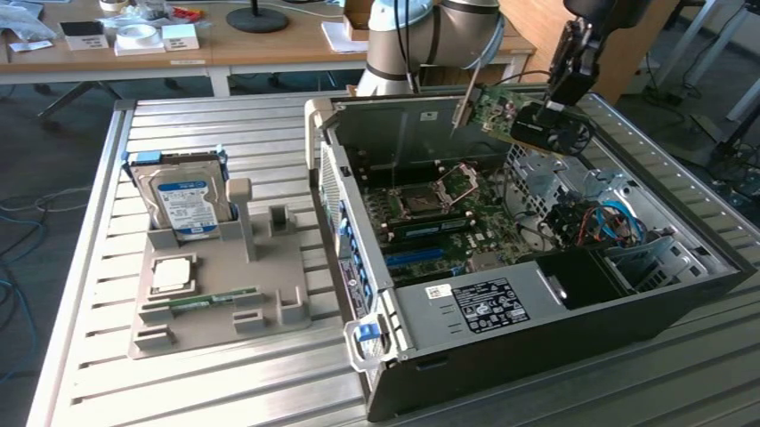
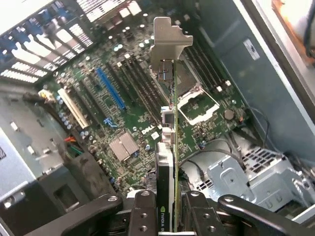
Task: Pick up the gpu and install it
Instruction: 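Insert the gpu into the slot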
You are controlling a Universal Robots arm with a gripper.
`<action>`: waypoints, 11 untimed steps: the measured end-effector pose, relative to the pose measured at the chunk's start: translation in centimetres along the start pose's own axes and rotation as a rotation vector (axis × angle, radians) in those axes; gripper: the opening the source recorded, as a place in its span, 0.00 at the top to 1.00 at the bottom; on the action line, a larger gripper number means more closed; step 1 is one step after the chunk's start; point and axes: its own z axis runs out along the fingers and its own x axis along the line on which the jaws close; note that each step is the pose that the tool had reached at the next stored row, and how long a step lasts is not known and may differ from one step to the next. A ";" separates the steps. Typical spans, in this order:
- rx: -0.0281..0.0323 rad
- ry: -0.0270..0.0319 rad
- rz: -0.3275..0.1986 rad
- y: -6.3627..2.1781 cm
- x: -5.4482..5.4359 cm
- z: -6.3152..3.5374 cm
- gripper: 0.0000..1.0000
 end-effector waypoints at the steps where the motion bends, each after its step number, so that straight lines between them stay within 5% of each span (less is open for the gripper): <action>1: -0.0003 0.0007 -0.018 0.00 0.0 0.00 0.73; 11: -0.0034 0.0063 -0.175 0.00 0.0 0.00 0.73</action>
